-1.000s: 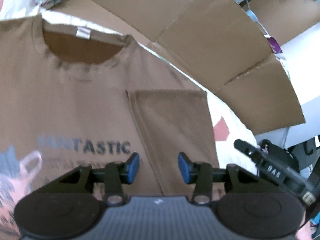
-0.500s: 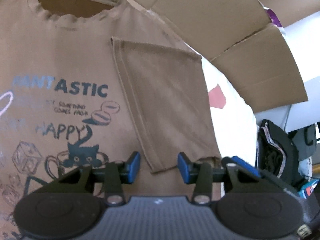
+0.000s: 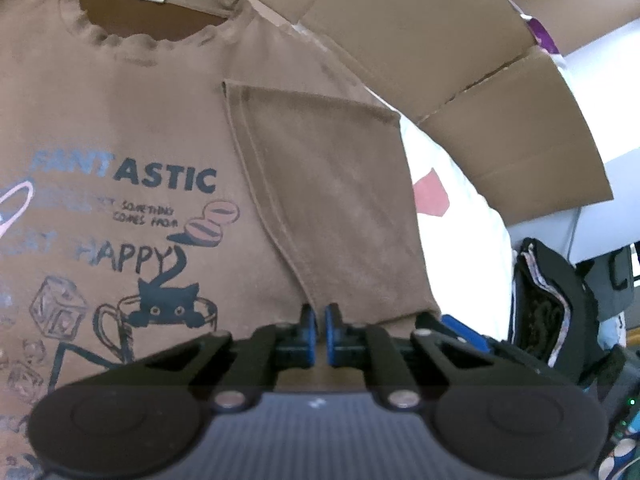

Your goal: Fold clothes

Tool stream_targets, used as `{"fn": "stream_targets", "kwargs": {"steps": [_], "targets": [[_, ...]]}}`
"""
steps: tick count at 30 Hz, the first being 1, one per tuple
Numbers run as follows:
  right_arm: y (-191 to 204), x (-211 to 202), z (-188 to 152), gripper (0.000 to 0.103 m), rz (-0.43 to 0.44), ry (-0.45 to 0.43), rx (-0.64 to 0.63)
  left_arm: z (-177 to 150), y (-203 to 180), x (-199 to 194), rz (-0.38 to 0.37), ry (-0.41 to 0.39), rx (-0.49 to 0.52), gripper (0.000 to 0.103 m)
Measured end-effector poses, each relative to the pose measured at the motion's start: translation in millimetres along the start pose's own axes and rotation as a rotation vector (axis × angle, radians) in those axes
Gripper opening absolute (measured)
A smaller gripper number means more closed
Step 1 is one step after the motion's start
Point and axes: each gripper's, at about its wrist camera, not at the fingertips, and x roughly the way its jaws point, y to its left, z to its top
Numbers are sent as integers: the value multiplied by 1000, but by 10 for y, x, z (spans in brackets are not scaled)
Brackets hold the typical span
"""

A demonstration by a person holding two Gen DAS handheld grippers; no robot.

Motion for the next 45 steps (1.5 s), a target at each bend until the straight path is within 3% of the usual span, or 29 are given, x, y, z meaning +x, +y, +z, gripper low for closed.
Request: {"fn": "stream_targets", "kwargs": {"steps": [11,19,21,24,35,40,45], "targets": [[-109,63,-12,39,-1,40,34,-54,-29,87,52,66,82,8],[-139,-256,51,39,73,-14,44,49,-141,-205,61,2,150,10],[-108,-268,100,38,79,-37,33,100,-184,-208,51,-15,157,10],[-57,-213,189,20,84,-51,36,150,-270,-164,45,-28,169,10],[128,141,205,19,108,-16,14,-16,-373,127,22,6,213,10],[101,166,105,16,91,-11,-23,-78,-236,223,28,45,176,8],[89,135,66,16,87,-6,-22,-83,-197,152,35,52,219,7]]}}
